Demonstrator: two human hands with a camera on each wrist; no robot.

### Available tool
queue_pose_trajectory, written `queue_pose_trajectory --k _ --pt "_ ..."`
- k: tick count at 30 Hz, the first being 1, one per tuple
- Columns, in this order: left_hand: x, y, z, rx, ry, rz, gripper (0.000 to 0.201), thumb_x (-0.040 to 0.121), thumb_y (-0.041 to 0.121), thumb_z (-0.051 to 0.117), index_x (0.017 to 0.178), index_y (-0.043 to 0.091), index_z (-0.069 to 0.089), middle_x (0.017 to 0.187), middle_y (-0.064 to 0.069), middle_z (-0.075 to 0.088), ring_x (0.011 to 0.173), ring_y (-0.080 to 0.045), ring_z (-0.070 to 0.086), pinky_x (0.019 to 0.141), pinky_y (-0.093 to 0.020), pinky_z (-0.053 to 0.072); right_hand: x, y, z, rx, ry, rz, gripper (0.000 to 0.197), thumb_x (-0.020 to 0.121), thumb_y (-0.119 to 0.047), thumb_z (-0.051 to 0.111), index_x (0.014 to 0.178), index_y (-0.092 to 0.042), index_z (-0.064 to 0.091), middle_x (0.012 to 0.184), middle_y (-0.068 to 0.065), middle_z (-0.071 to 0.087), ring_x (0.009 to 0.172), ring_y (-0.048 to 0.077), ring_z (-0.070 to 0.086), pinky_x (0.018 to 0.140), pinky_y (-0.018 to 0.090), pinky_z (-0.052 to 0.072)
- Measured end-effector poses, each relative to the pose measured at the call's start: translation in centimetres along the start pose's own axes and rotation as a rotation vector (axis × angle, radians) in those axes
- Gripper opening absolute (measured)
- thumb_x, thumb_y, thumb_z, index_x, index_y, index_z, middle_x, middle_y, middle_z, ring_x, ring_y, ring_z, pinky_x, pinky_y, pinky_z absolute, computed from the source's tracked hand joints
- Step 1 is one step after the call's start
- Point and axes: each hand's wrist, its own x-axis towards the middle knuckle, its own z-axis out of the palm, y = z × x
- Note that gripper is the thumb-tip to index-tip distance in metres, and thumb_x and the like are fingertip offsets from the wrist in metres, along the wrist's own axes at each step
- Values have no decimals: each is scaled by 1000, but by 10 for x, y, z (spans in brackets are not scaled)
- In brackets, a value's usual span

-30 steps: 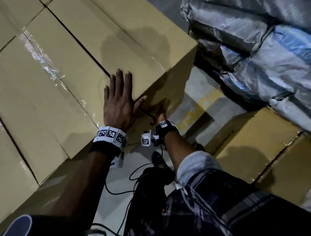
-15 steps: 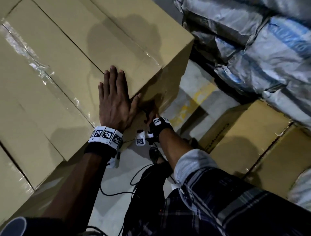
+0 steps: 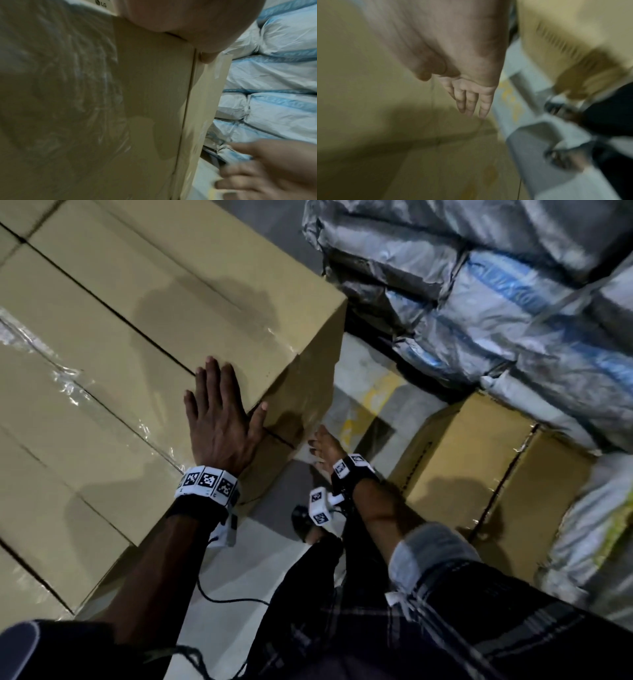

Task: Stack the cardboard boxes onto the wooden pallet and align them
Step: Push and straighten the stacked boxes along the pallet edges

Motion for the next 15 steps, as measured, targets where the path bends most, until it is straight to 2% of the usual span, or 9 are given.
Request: queue_pose_trajectory --k 1,2,4,5,8,9,11,13,15 --pt "-1 0 -3 -4 -13 0 83 104 68 28 165 13 13 173 -12 5 159 -33 6 126 -60 11 -8 -1 -16 -17 9 -5 81 96 -61 51 159 -15 33 158 10 45 144 31 43 103 43 35" --pt "-2 0 -4 -10 -21 -2 83 103 69 27 165 13 14 173 -13 6 159 -34 7 125 -62 13 -8 -2 -32 6 42 -7 76 99 -62 46 158 -15 35 156 10 46 142 31 45 105 43 34" --pt "-2 7 -7 -27 -25 -7 83 102 69 29 164 15 16 173 -13 6 159 -36 6 122 -67 13 -14 -15 -62 31 142 -34 58 108 -59 30 143 -17 51 148 10 54 127 26 55 100 39 36" --pt "-2 15 -9 -47 -27 -8 84 100 69 33 164 17 16 173 -13 4 159 -36 3 122 -69 12 -17 -25 -74 29 178 -35 57 109 -57 27 140 -18 53 145 9 56 120 24 57 97 37 37" --pt "14 48 -15 -101 21 58 85 97 65 45 165 23 17 174 -8 0 160 -34 -1 122 -68 8 -12 -55 -104 10 202 -87 67 109 -59 21 159 -18 34 154 8 50 138 27 48 110 44 33" --pt "24 63 -19 -107 31 102 83 97 64 47 164 24 18 174 -8 0 160 -33 0 122 -66 8 -14 -68 -109 -3 204 -88 70 108 -62 21 161 -18 31 151 9 53 137 29 49 111 45 33" --pt "51 87 -24 -95 45 185 80 97 61 48 163 24 23 174 -8 2 160 -32 1 123 -64 10 -4 -92 -116 7 199 -87 74 106 -66 23 162 -17 30 139 8 59 127 28 55 108 45 34" --pt "79 104 -30 -56 47 232 78 97 58 49 163 24 26 174 -8 4 160 -33 3 123 -63 13 13 -112 -120 18 171 -107 76 104 -68 26 161 -18 31 152 9 51 140 31 46 110 47 33" --pt "108 115 -29 18 61 237 77 96 55 49 162 25 26 173 -9 7 160 -33 6 123 -64 15 28 -139 -118 43 126 -102 74 104 -67 28 160 -19 34 160 10 42 147 31 38 107 47 33"
